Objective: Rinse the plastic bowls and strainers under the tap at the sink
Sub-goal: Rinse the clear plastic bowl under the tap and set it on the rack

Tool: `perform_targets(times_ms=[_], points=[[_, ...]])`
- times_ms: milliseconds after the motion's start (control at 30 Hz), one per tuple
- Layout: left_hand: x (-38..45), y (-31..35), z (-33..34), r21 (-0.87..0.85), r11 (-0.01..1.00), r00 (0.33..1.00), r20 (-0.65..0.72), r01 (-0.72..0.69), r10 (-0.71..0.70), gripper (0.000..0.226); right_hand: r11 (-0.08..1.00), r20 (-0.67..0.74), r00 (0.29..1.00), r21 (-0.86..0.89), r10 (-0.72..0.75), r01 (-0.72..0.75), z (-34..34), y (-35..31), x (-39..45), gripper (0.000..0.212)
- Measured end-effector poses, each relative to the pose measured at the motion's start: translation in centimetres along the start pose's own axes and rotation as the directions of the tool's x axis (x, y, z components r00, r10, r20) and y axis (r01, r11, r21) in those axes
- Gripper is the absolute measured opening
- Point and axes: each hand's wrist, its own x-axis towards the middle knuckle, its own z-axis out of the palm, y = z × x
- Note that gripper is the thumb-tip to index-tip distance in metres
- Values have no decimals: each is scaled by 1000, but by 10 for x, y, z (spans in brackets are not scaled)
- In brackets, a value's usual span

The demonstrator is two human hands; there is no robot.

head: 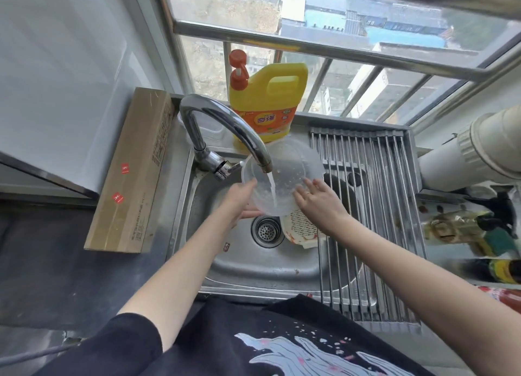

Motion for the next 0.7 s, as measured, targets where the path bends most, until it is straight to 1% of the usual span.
perform_targets(times_ms=[67,133,167,233,267,333,400,433,500,567,634,700], points=[[2,-5,8,-101,994,996,84,50,-42,43,999,29,999,6,31,-31,-8,-9,1,44],[-1,-11,21,-231,969,991,121,86,-59,22,992,92,995,111,49,-59,-18,-29,8,33],[-1,-14,25,-285,953,989,137,100,-63,15,978,104,992,189,71,-90,-23,-38,12,32],[-4,-16,29,-334,935,984,162,120,-68,18,950,61,993,289,104,-117,-24,-50,19,38],[-3,-18,28,-319,938,981,179,136,-81,18,951,28,996,295,87,-91,-22,-51,19,42],[-2,-20,22,-247,952,972,197,178,-130,17,962,24,1000,272,12,-18,-18,-46,16,44],[2,-20,12,-142,967,970,156,211,-189,17,973,20,998,224,-67,61,-18,-36,8,33],[5,-21,6,-92,969,968,128,229,-217,21,977,9,994,184,-113,110,-19,-30,5,26],[11,-21,-6,-80,963,963,96,258,-250,32,979,36,982,97,-186,182,-17,-14,0,23],[18,-22,-11,-56,974,973,84,218,-213,34,974,30,975,44,-222,220,-10,-4,-6,18],[21,-24,-6,86,985,989,18,147,-150,30,966,15,966,-12,-257,257,-6,-2,-8,9],[25,-26,0,220,972,995,-78,85,-70,26,954,4,954,-18,-298,298,-6,-3,-11,19]])
